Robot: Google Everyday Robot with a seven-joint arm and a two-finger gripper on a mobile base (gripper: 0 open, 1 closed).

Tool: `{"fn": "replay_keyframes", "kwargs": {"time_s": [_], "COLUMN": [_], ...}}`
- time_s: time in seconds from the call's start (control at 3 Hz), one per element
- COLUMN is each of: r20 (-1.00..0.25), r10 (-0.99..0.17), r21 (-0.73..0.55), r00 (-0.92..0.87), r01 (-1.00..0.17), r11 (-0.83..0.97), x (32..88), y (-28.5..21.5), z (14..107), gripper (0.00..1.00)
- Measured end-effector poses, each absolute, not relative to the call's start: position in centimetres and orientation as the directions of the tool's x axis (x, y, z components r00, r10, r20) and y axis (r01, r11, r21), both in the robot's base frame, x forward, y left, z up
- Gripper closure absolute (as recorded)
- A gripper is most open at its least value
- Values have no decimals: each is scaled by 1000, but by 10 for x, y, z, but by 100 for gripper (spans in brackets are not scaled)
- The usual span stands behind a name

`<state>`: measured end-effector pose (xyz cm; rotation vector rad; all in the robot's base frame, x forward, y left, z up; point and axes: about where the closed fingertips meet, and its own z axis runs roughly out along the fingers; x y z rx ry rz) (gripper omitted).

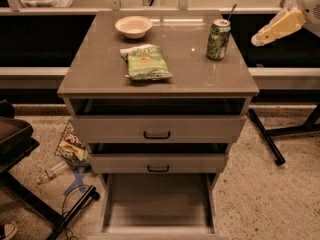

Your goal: Place green can into bottom drawer

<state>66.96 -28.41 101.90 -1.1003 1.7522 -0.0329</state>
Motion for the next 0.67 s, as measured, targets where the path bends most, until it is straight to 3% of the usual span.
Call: {"fn": "replay_keyframes", "kwargs": {"time_s": [0.67], "r20": [-852], "r10": [-521], "r21": [-408], "r00": [52], "r01": [-690], "r11": [598], "x": [749], "y": [-242], "z": [989], "gripper": [0]}}
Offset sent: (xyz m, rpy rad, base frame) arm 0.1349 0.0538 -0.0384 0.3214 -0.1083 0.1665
